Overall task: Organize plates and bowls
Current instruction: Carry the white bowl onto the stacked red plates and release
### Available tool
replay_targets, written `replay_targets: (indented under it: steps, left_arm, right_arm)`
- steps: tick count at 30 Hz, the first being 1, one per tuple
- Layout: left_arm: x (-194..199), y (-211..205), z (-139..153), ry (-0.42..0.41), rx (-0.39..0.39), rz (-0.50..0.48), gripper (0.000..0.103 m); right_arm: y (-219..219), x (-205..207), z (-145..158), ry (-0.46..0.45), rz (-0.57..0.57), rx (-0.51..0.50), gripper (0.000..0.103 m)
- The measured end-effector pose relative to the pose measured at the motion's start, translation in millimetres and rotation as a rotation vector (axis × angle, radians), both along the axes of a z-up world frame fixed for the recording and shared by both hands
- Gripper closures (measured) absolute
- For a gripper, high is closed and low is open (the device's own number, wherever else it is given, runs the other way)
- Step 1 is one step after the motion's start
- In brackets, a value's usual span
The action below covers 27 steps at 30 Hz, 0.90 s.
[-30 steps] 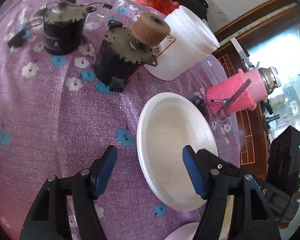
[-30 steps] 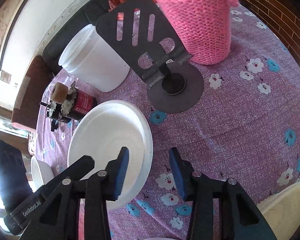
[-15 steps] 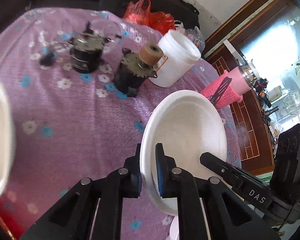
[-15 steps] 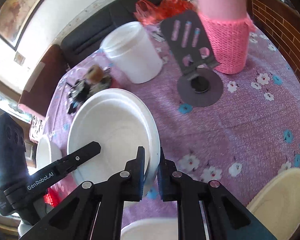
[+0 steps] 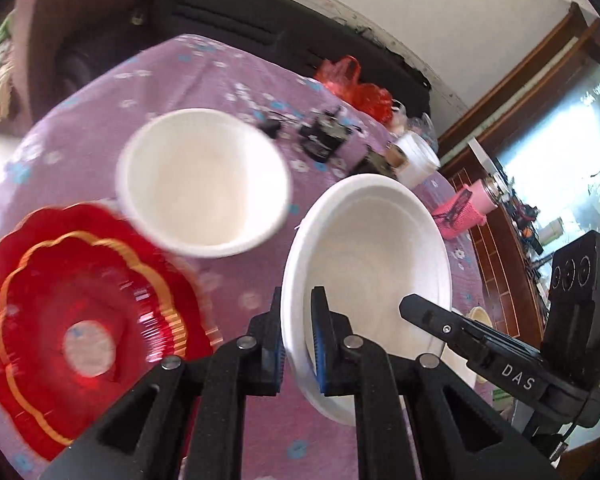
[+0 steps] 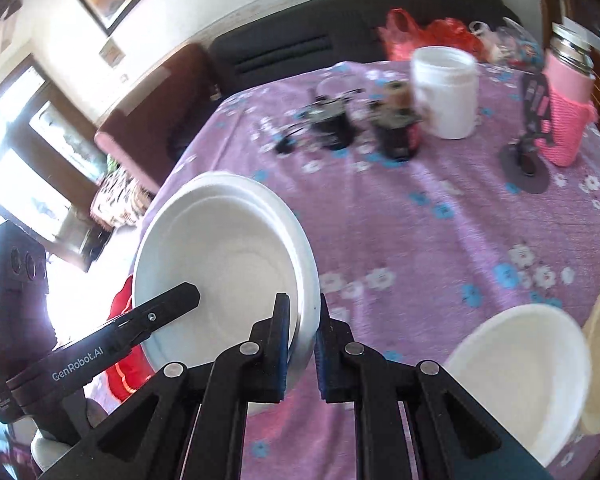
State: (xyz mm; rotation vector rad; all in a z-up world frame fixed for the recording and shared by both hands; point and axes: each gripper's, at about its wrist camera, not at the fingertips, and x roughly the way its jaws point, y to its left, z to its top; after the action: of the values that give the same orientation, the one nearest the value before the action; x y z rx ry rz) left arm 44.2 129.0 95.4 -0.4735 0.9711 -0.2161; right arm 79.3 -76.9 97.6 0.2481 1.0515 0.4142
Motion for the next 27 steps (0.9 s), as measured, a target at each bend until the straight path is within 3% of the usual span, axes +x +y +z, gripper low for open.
replay_targets:
  steps: [5,12,20,25,27]
  left_arm:
    - [-34,57,-1,-0.017,0.039,0.103,0.092]
    - [-59,121,-21,0.016,0.038,0.206,0.092]
    - [-50,144,-61,0.111,0.037,0.244,0.092]
    - [-47,140,-60,0.097,0.057,0.252,0.091]
    - [-47,140,-60,0.091,0.045,0.250,0.083]
  right_arm:
    - [64,-15,-6,0.002,0.099,-0.012,0.091]
    - [138,-25,-27,0.042,0.183,-0.034,0.090]
    - [170,-22,-67,0.112,0.194,-0.070,0.089]
    - [173,-23,-74,0.128,0.191,-0.072,0.089]
    - [176,-16,-78,0.134,0.191,-0.071,0.089]
